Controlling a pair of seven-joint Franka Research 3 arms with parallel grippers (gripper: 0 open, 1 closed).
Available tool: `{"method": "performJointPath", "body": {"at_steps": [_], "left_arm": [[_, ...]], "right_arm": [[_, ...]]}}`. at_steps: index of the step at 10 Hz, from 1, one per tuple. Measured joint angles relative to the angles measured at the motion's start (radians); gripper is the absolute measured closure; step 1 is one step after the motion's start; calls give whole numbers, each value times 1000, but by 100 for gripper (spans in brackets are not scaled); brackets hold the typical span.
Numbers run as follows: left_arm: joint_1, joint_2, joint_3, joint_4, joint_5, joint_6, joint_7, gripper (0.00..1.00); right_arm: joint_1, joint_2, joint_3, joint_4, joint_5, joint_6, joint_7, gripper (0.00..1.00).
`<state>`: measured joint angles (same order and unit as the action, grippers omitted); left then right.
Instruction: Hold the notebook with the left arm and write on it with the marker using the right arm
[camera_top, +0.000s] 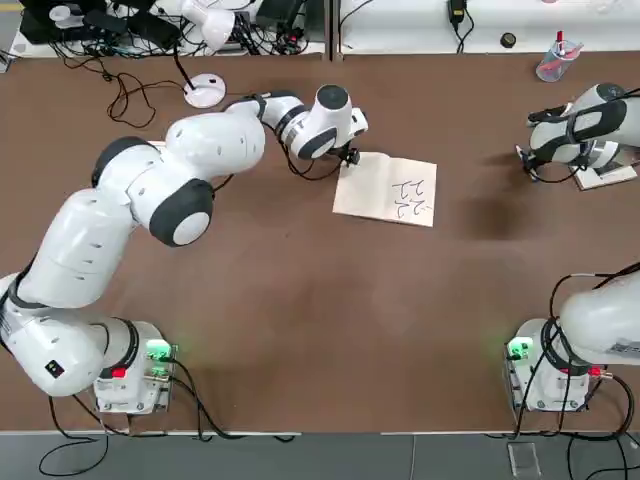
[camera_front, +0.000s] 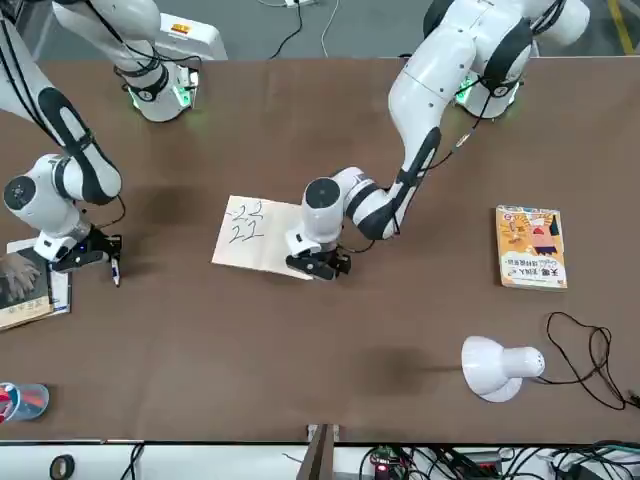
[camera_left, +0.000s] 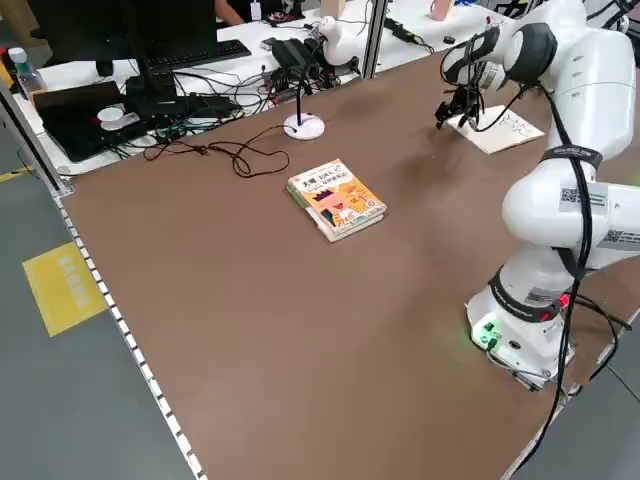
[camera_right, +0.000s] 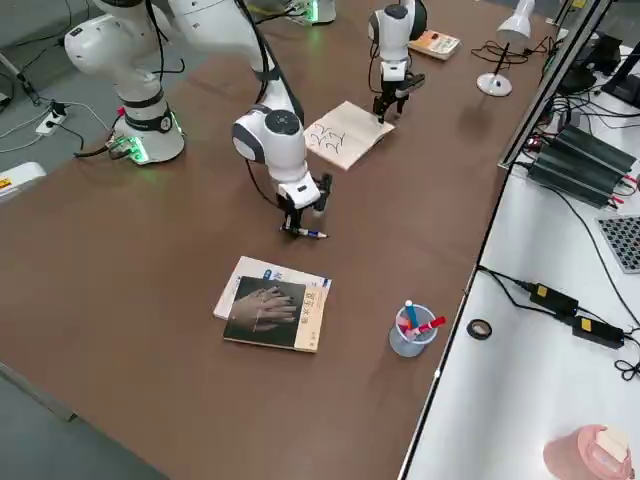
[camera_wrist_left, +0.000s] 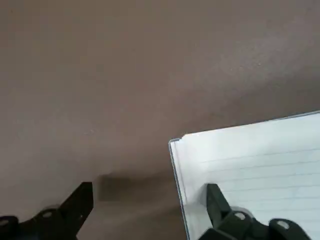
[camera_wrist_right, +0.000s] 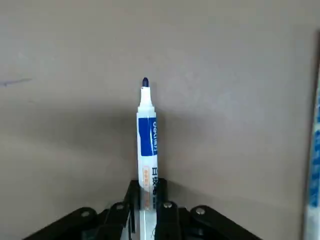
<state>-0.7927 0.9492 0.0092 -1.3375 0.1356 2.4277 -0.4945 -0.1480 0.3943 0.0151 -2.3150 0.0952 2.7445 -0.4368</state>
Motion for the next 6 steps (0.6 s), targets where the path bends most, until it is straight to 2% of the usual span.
{"method": "performJointPath", "body": {"at_steps": [3, 6], "left_arm": [[0, 0, 0, 0, 0, 0, 0, 0], [0, 0, 0, 0, 0, 0, 0, 0]], "right_arm": [[59, -2, 2, 79, 83, -212, 131, 82], [133, -13, 7, 204, 167, -449, 315, 82]]}}
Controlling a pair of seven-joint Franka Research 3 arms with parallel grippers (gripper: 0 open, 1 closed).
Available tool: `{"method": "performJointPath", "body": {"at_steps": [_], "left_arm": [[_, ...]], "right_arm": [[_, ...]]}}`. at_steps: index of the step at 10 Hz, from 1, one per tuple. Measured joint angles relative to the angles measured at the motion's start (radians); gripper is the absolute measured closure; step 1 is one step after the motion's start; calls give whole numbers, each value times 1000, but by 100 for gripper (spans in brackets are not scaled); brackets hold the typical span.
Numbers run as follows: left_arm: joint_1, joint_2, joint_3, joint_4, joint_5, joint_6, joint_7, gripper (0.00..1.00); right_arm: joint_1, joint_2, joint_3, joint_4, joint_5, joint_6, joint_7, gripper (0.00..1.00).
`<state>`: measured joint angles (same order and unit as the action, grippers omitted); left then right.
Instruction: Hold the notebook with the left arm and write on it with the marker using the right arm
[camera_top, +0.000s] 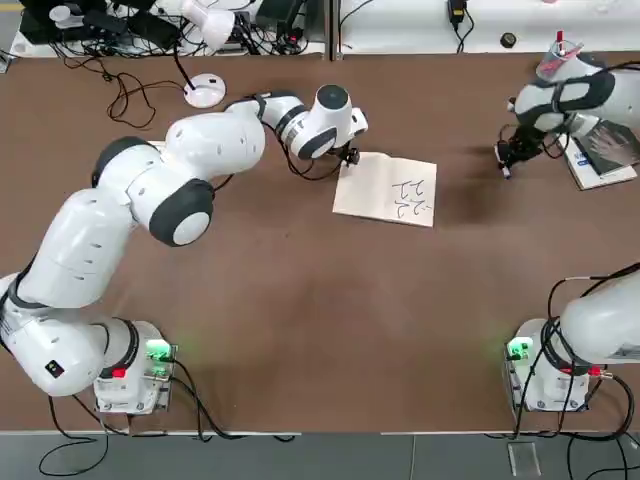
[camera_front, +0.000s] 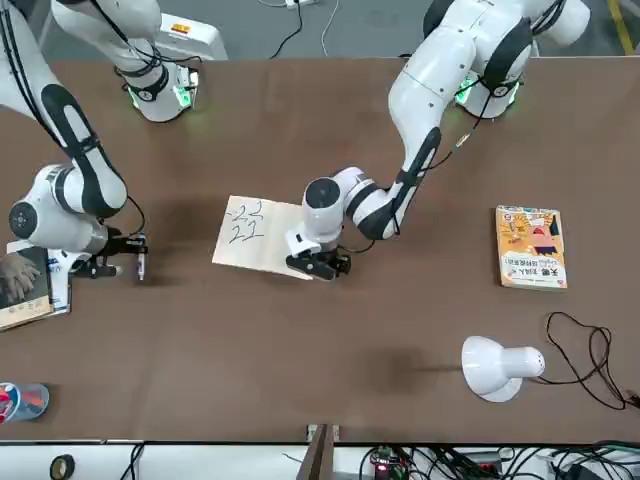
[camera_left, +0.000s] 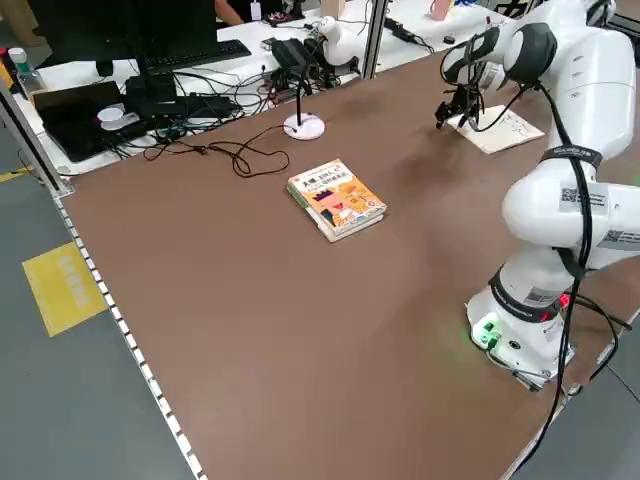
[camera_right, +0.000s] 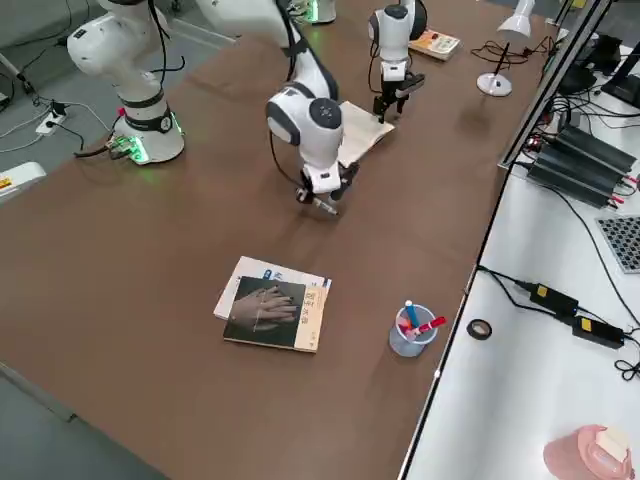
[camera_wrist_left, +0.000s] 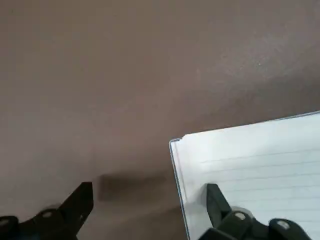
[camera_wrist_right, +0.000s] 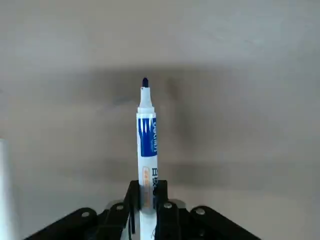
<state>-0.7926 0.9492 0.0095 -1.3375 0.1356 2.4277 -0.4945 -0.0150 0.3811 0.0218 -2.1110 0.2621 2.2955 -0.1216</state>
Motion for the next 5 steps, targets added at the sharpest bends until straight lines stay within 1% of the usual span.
{"method": "performJointPath", "body": {"at_steps": [2, 5], "left_arm": [[0, 0, 0, 0, 0, 0, 0, 0], [0, 0, 0, 0, 0, 0, 0, 0]], "right_arm": [[33, -11, 4, 75, 60, -108, 127, 82], [74, -14, 8, 152, 227, -220, 289, 82]]}}
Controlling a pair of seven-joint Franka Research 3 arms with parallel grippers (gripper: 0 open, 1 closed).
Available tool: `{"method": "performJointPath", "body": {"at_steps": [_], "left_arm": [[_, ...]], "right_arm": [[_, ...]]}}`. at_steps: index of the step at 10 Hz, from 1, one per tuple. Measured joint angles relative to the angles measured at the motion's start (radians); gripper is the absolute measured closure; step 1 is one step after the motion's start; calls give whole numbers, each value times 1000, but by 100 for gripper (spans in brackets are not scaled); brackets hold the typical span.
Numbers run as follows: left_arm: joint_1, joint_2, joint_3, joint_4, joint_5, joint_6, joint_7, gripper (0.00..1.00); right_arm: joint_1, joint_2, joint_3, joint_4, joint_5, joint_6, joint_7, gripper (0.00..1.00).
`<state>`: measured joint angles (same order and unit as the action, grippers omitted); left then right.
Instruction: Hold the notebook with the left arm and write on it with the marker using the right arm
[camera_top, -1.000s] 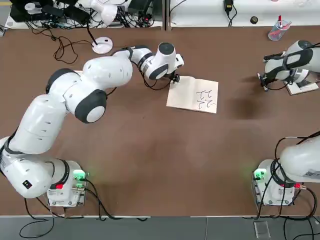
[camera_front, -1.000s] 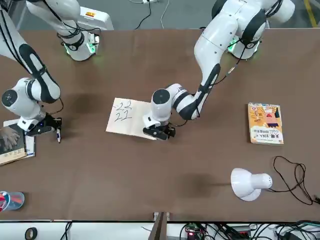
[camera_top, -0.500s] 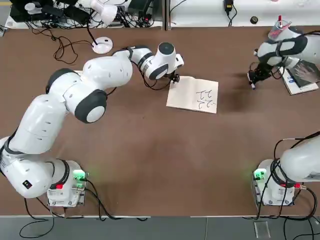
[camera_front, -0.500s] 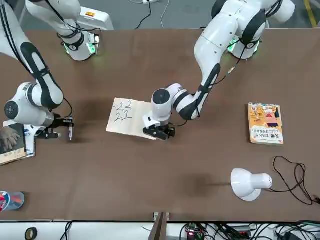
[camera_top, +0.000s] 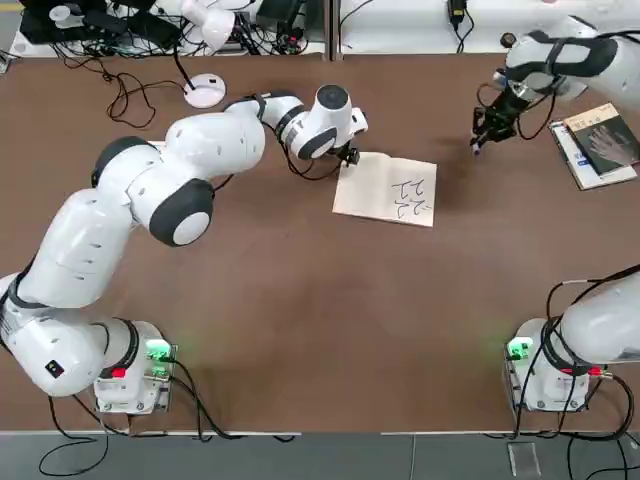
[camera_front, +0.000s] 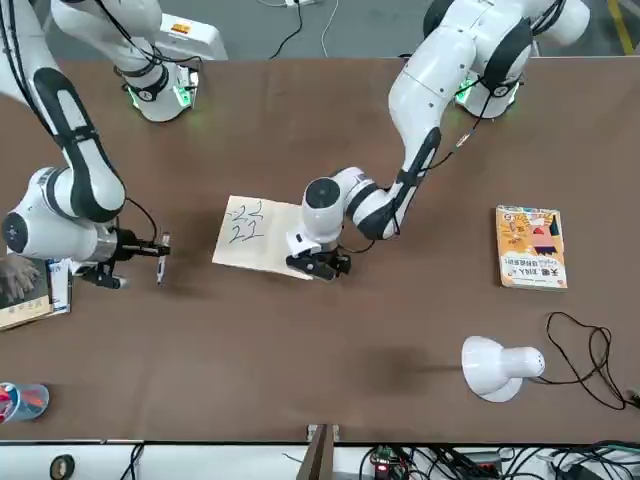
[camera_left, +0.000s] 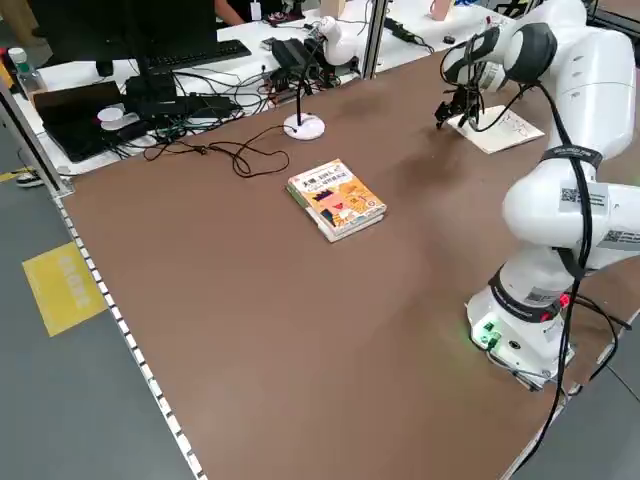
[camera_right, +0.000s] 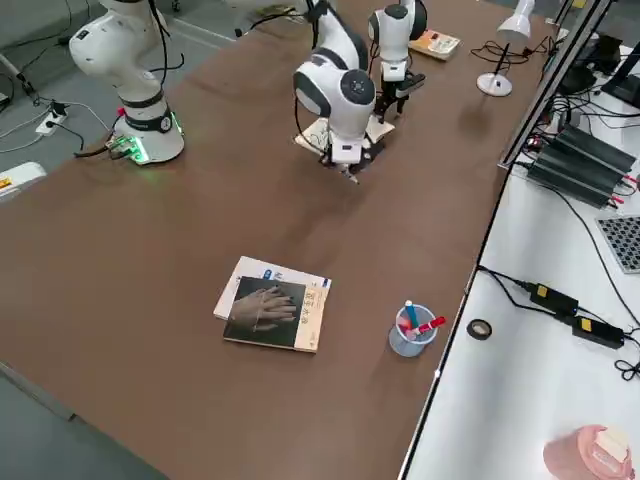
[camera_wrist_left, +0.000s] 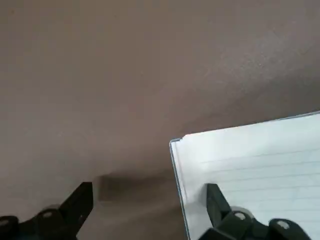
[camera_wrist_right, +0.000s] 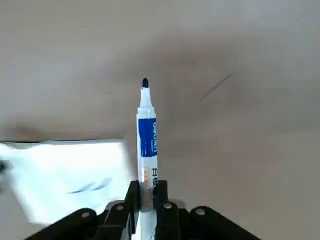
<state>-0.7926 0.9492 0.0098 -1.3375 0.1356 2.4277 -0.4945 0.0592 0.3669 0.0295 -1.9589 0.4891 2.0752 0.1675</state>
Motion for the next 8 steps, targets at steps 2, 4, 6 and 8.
{"method": "performJointPath", "body": {"at_steps": [2, 4, 6, 8], "left_arm": [[0, 0, 0, 0, 0, 0, 0, 0], [0, 0, 0, 0, 0, 0, 0, 0], [0, 0, 0, 0, 0, 0, 0, 0], [0, 0, 0, 0, 0, 0, 0, 0]], "right_arm": [[24, 0, 0, 22, 146, -38, 99, 82], [39, 1, 1, 24, 289, -58, 156, 82], [49, 6, 1, 23, 400, -82, 216, 82], [58, 9, 1, 23, 493, -110, 297, 82]]}}
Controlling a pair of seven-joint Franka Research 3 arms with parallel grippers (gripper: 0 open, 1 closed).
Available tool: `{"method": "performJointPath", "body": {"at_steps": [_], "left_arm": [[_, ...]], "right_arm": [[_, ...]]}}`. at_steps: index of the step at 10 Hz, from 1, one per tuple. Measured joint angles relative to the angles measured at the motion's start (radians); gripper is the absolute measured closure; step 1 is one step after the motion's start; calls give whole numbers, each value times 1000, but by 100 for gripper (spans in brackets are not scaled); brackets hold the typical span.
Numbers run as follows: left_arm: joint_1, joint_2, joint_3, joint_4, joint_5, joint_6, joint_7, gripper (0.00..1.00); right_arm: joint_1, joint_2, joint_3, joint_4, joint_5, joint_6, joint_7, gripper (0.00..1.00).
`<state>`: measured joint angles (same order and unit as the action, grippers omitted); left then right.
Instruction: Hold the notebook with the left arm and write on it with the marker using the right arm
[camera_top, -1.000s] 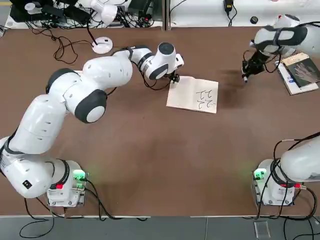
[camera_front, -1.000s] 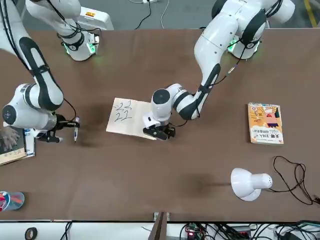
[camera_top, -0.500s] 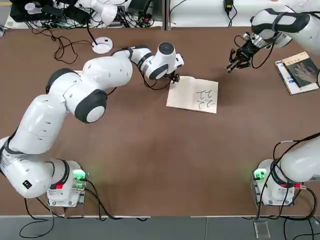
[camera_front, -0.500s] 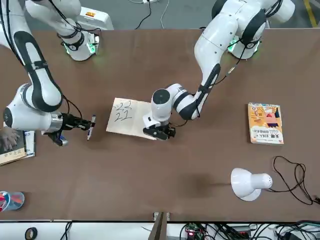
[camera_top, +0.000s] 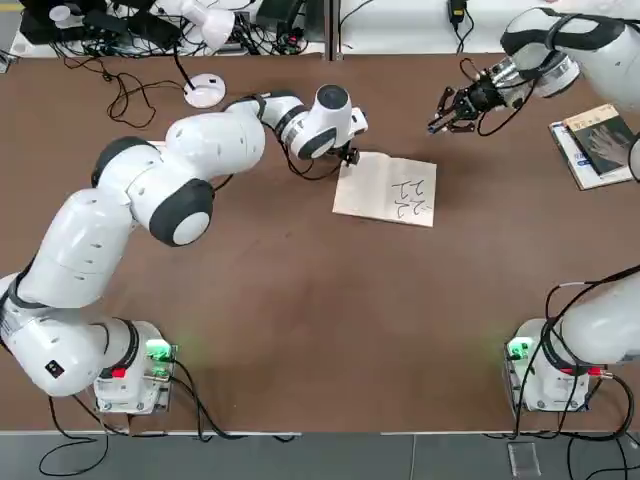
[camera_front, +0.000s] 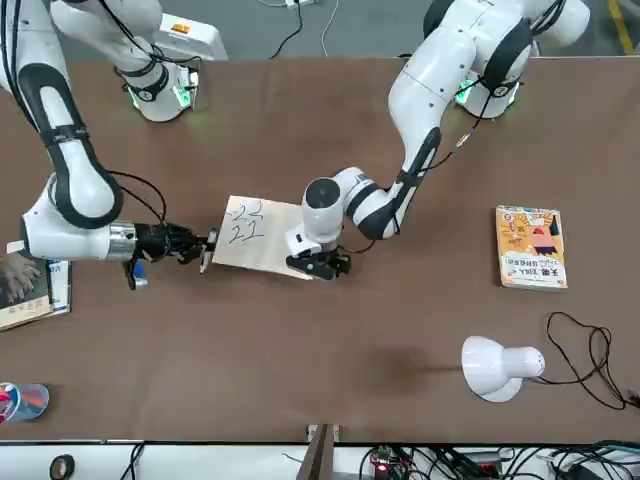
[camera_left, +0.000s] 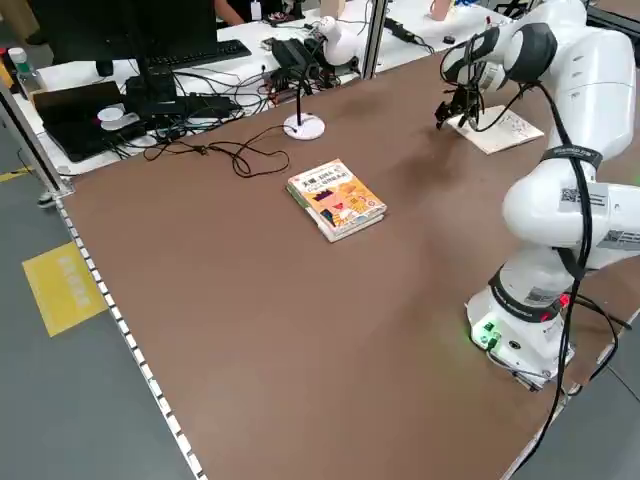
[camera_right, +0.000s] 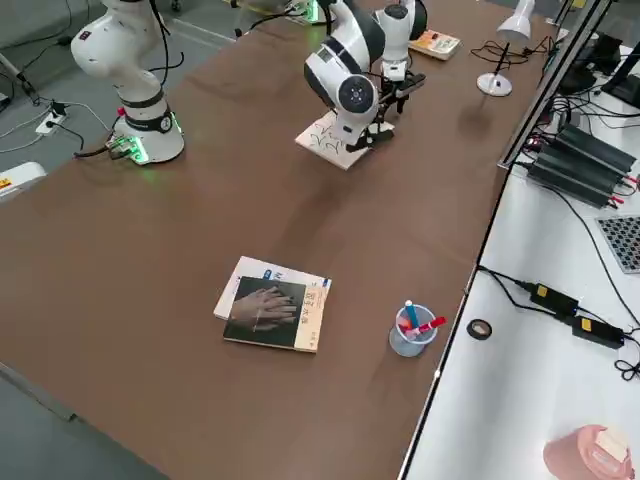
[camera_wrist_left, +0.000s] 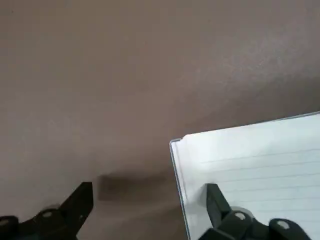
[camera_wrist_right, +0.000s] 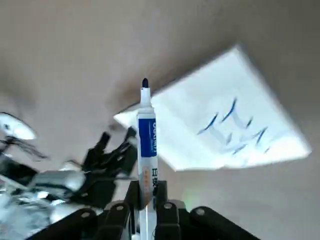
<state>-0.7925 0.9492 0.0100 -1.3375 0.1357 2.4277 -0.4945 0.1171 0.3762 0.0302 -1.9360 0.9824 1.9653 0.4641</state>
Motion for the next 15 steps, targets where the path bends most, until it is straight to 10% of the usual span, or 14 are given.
{"method": "performJointPath", "body": {"at_steps": [15], "left_arm": [[0, 0, 0, 0, 0, 0, 0, 0]], "right_arm": [[-9, 56, 28, -218, 317, -92, -157, 82]]}}
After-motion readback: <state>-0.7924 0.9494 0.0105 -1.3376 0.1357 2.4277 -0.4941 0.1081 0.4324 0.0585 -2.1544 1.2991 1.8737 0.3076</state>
